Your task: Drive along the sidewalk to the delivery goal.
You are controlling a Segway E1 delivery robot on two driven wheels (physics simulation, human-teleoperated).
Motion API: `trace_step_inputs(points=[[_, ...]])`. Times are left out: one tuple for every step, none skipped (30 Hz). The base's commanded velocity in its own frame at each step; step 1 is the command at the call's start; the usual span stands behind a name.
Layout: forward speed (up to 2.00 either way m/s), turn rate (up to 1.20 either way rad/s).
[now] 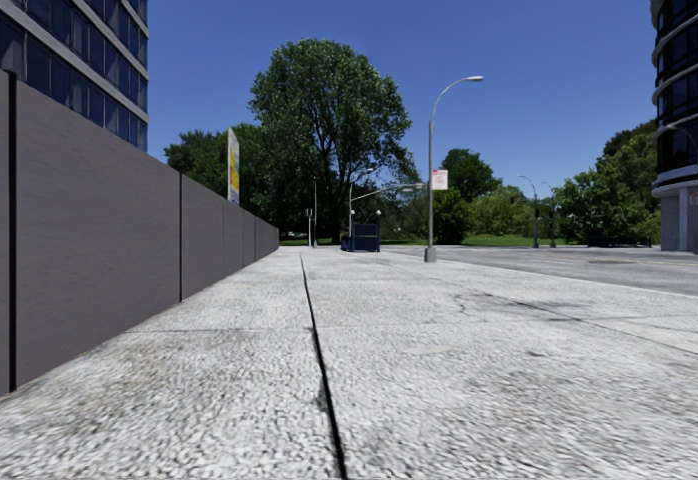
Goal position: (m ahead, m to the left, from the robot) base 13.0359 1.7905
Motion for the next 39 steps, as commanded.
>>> trace_step_inputs(points=[[2.00,0.00],[2.00,0.00],[2.00,0.00],[2.00,0.00],[2.00,0.00],[2.00,0.00],[2.00,0.00],[2.00,0.00],[2.00,0.00],[2.00,0.00],[2.00,0.00],[2.00,0.00],[2.00,0.00],[2.00,0.00],[2.00,0.00],[2.00,0.00],[2.00,0.00],[2.00,0.00],[2.00,0.00],[2.00,0.11],[2.00,0.22],[2.00,0.32],[2.00,0.32],[2.00,0.39],[2.00,0.41],[2.00,0.41],[2.00,0.41],[2.00,0.36],[2.00,0.15],[2.00,0.15],[2.00,0.01],[2.00,0.00],[2.00,0.00],[2.00,0.00],[2.00,0.00],[2.00,0.00],[2.00,0.00],[2.00,0.00],[2.00,0.00]])
